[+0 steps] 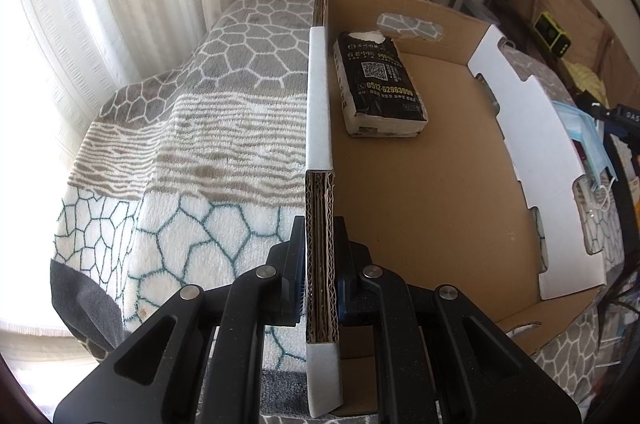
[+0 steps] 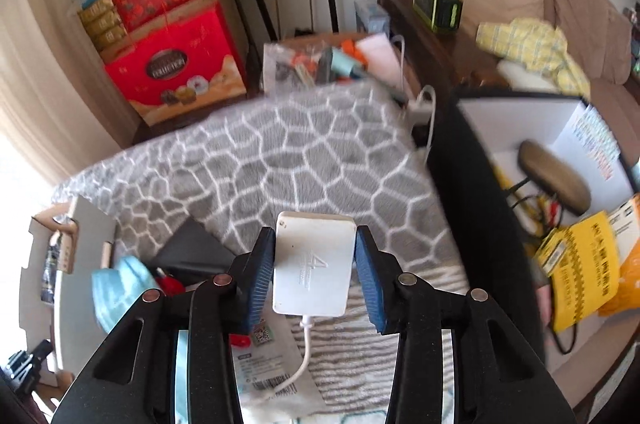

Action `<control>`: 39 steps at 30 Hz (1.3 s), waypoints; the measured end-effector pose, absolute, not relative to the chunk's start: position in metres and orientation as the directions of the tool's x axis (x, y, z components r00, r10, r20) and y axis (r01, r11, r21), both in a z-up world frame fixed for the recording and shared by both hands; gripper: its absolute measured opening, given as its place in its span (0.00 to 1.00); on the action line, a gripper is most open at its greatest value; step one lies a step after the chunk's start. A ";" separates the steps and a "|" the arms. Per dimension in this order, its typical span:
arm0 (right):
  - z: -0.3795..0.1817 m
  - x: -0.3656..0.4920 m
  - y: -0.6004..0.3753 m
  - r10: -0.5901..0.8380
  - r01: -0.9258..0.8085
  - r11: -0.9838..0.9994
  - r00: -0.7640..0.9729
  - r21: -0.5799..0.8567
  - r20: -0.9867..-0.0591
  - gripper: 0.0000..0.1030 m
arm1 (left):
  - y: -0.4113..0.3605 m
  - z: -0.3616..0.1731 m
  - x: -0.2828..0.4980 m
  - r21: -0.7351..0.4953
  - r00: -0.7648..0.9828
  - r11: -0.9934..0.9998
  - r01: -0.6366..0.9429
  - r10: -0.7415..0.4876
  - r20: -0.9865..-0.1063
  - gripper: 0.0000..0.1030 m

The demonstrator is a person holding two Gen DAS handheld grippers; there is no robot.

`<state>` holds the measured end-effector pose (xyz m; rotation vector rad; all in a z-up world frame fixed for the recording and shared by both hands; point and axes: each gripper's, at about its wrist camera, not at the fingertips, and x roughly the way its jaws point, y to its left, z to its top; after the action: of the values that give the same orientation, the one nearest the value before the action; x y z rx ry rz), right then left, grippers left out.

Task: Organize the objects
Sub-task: 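Move the right tool back and grasp the white USB hub, then carry the white USB hub into the box and release it beside the packet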

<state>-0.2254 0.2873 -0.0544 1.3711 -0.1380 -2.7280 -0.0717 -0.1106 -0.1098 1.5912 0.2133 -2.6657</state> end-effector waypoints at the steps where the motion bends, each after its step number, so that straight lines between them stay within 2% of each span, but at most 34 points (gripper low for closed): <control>1: -0.047 -0.222 0.288 -0.110 0.038 -0.993 -0.612 0.110 -0.783 0.39 | -0.111 -0.110 -0.072 -0.103 -0.477 -0.990 0.096 0.045 -0.878 0.10; 8: 0.002 -0.195 0.298 -0.088 0.033 -0.995 -0.730 0.093 -0.678 0.38 | -0.110 -0.110 -0.071 -0.105 -0.478 -0.990 0.099 0.045 -0.877 0.10; 12: 0.022 -0.186 0.298 -0.116 0.057 -0.992 -0.750 0.112 -0.651 0.38 | -0.110 -0.110 -0.071 -0.105 -0.478 -0.990 0.099 0.046 -0.877 0.10; 22: 0.069 -0.156 0.261 -0.288 0.223 -0.958 -0.754 0.181 -0.590 0.38 | -0.112 -0.109 -0.072 -0.113 -0.482 -0.988 0.103 0.050 -0.875 0.10; 30: 0.071 -0.143 0.195 -0.484 0.405 -0.872 -0.625 0.276 -0.612 0.38 | -0.112 -0.109 -0.072 -0.115 -0.482 -0.988 0.103 0.051 -0.875 0.10; 39: 0.035 -0.136 0.115 -0.554 0.484 -0.814 -0.483 0.320 -0.678 0.38 | -0.112 -0.109 -0.071 -0.113 -0.481 -0.988 0.105 0.049 -0.875 0.10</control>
<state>-0.1363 0.1146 0.0349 1.0853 -0.1132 -2.2810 -0.0708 -0.1119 -0.1087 1.5827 0.2348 -2.6661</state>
